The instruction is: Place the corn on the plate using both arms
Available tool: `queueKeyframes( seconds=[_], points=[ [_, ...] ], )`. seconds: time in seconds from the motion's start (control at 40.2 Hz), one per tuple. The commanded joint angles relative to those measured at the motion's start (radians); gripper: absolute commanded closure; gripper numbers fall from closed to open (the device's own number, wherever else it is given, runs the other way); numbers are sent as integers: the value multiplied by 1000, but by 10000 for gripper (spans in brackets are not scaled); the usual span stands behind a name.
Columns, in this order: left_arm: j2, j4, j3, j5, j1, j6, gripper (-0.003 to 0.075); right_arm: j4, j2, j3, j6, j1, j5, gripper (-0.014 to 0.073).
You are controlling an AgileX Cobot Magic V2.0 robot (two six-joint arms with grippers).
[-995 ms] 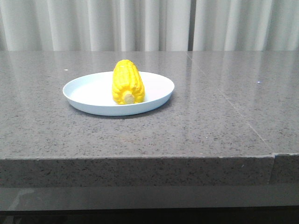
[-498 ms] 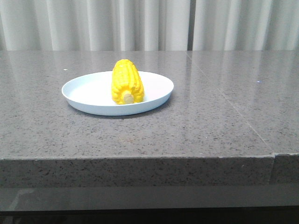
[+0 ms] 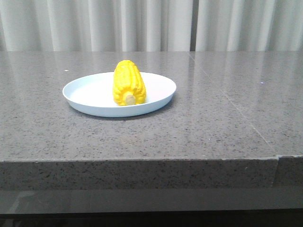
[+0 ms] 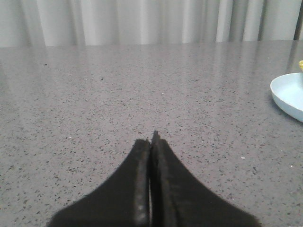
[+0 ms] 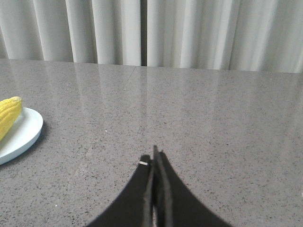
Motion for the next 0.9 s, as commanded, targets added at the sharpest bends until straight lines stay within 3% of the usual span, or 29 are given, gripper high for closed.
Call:
queueKeyframes(
  seconds=[0.0, 0.373, 0.498, 0.672, 0.871],
  points=[
    [-21, -7, 3, -87, 2, -9, 740, -20, 11, -22, -6, -5, -78, 660],
    [-21, -7, 3, -87, 2, -9, 741, -5, 9, -4, -8, -10, -89, 660],
    [-21, -7, 3, -87, 2, -9, 741, 86, 9, 79, -9, -65, -150, 660],
    [-21, -7, 3, -87, 2, -9, 741, 118, 5, 237, -17, -172, -258, 660],
    [-21, -7, 3, -87, 2, -9, 741, 164, -20, 355, -80, -193, -320, 660]
  ],
)
